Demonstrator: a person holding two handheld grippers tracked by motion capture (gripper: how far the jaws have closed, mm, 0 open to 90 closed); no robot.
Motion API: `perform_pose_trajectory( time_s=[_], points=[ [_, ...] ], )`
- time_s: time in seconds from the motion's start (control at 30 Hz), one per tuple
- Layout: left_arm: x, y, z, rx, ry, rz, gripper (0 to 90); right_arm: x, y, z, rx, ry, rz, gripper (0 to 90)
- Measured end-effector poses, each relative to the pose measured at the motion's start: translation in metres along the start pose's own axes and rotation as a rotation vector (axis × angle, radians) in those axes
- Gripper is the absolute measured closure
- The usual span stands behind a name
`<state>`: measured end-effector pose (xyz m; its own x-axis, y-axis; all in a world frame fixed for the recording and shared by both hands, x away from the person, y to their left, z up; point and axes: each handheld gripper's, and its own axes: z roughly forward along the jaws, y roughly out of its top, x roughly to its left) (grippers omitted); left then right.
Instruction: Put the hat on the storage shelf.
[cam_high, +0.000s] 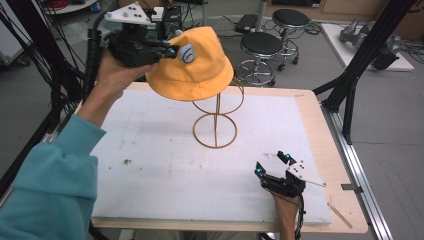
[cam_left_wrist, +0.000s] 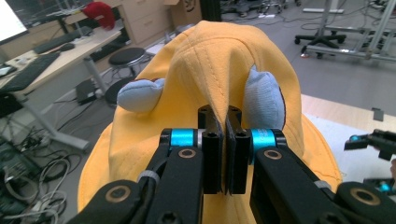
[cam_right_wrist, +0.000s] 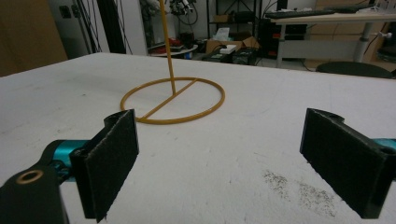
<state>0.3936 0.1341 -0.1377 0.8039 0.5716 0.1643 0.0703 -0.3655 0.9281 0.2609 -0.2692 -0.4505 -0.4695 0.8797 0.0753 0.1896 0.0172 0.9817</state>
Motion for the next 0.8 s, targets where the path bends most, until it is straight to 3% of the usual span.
perform_pose_trajectory(
  time_s=[0.2, 0.4, 0.8],
  points=[
    [-0.011, 0.001, 0.040, 0.000, -0.037, 0.002, 87.1, 0.000, 0.000, 0.000, -0.001, 0.002, 0.001, 10.5],
    [-0.019, -0.008, 0.070, 0.027, -0.069, -0.007, 87.1, 0.000, 0.000, 0.000, -0.004, 0.003, -0.004, 10.5],
    [-0.019, -0.035, 0.094, 0.077, -0.103, -0.068, 87.0, 0.000, 0.000, 0.000, -0.005, -0.001, -0.007, 10.5]
  ],
)
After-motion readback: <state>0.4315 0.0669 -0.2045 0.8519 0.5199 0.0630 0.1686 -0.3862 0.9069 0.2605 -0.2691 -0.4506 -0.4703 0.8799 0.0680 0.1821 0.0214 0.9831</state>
